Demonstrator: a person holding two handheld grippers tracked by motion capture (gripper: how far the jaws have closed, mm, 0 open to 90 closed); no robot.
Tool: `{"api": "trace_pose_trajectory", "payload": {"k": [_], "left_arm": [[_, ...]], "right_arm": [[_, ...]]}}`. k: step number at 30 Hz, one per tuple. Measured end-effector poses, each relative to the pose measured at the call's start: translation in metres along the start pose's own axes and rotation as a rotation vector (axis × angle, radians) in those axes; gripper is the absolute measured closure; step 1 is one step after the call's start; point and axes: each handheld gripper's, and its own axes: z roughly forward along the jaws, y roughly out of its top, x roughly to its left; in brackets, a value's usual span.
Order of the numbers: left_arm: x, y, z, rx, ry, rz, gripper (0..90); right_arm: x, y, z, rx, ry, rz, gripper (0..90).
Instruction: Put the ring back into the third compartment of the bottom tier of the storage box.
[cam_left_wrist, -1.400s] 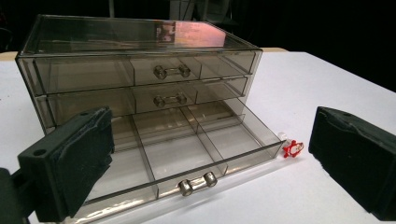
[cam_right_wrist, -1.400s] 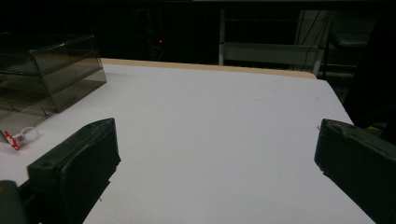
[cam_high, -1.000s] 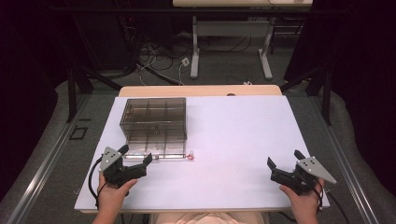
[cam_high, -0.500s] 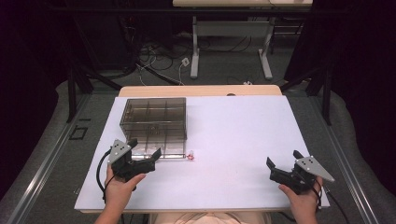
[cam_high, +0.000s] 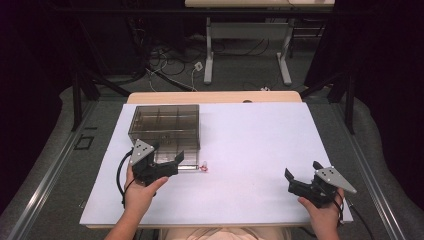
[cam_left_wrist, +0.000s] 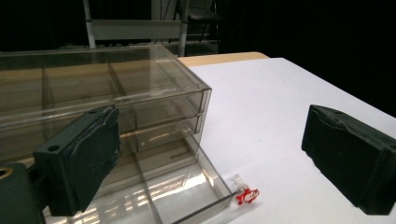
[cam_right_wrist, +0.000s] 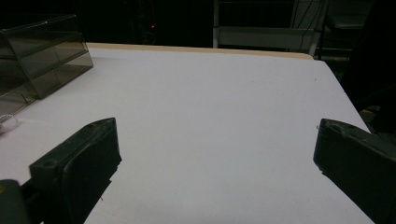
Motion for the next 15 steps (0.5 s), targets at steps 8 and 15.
{"api": "trace_pose_trajectory", "payload": {"k": [8,15], "left_arm": [[-0.01,0.01,0.017,0.046,-0.017,0.009,12.7],[-0.016,0.015,0.03,0.062,-0.032,-0.005,16.8]], "right_arm": [[0.002,0.0,0.001,0.003,0.002,-0.017,0.8],[0.0,-0.001,0.001,0.011,-0.001,-0.006,1.7]]}}
